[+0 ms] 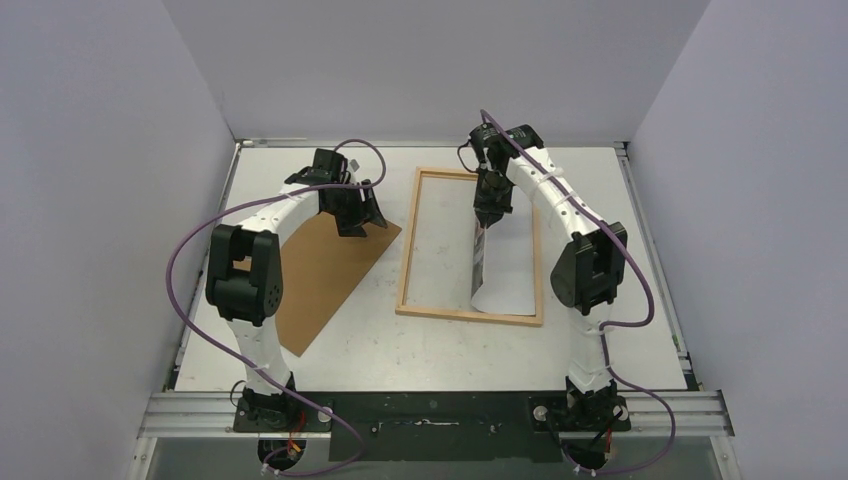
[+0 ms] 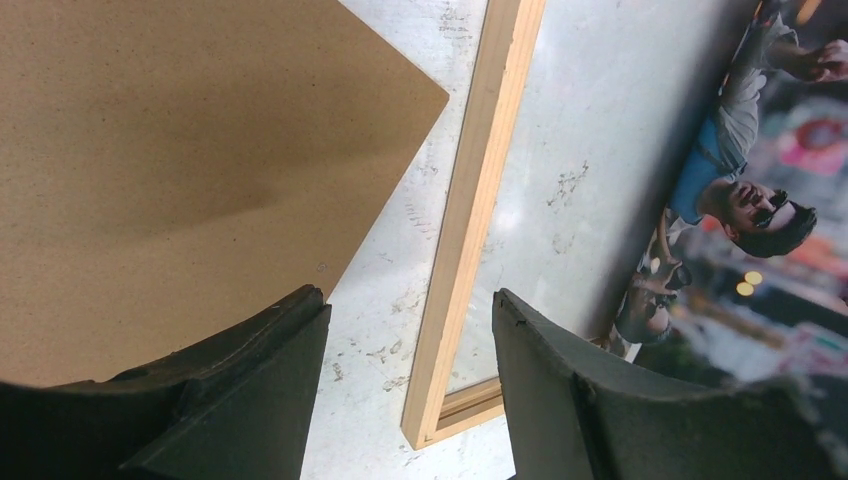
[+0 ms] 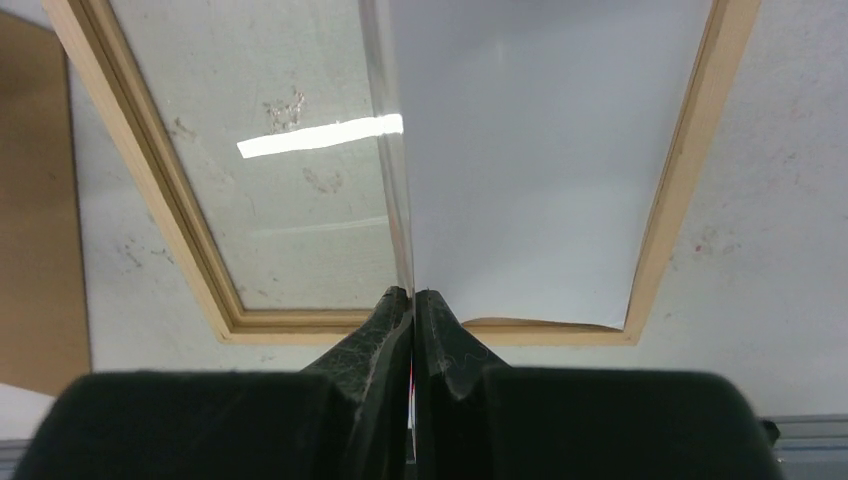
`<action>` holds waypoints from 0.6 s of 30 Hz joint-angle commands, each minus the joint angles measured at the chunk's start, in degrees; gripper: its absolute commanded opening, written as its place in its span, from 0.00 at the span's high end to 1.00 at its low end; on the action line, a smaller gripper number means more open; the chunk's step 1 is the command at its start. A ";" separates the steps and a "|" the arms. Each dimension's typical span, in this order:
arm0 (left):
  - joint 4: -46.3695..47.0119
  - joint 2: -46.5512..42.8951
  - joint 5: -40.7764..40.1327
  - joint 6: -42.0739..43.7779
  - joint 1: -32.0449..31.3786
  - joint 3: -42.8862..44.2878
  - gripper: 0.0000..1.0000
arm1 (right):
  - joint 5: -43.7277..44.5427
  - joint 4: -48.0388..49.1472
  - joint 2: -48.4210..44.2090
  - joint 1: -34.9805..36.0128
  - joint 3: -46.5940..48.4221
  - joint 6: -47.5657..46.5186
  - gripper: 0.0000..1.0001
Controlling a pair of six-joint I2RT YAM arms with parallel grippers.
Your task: Put the photo into the frame
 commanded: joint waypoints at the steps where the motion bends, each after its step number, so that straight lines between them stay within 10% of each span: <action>1: 1.36 -1.93 1.42 -0.50 0.02 0.35 0.41 | 4.05 5.10 -3.31 0.20 -0.69 5.06 0.97; 18: 1.10 -1.93 1.50 0.36 0.03 0.05 0.41 | 0.84 8.92 -3.69 0.11 -4.00 6.89 0.80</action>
